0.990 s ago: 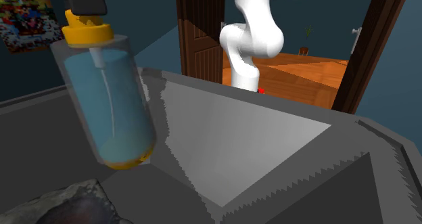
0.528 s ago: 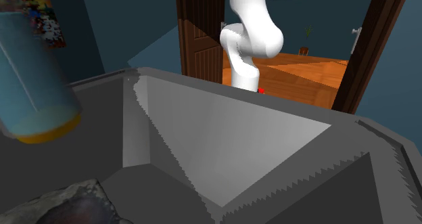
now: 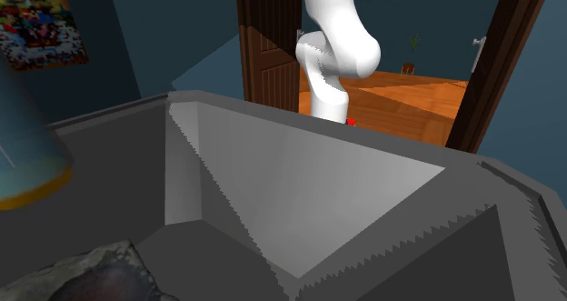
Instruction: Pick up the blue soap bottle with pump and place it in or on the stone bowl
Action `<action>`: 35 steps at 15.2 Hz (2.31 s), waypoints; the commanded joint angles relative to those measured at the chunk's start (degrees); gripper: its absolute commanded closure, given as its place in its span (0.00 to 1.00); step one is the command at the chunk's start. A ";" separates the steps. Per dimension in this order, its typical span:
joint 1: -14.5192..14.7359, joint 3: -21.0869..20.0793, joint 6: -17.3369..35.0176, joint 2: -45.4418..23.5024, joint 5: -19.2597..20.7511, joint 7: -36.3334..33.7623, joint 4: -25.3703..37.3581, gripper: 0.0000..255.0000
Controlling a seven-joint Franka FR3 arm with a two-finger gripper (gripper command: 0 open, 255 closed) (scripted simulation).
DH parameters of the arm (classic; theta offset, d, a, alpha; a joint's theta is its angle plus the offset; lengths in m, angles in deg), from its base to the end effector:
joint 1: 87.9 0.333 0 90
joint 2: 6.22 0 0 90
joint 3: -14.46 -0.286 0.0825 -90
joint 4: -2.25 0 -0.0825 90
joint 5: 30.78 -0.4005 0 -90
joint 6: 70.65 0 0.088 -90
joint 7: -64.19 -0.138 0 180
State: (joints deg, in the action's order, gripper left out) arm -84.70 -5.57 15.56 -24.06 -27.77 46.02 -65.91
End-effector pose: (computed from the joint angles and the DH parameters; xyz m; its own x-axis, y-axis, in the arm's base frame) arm 0.6081 0.2156 0.5621 0.9977 0.0674 0.0035 0.0675 -0.9961 -0.0567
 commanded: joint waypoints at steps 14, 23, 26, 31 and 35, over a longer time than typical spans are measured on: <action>-1.52 0.25 13.23 3.47 -1.22 0.93 -16.55 1.00; -1.76 0.37 18.96 3.60 -1.26 1.11 -22.41 1.00; -1.76 0.37 18.96 3.59 -1.26 1.11 -22.40 1.00; -1.76 0.37 18.96 3.60 -1.26 1.11 -22.41 0.00; -1.76 0.37 18.95 3.60 -1.26 1.11 -22.40 0.00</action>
State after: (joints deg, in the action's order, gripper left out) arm -86.46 -5.20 34.52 -20.46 -29.03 47.14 -88.32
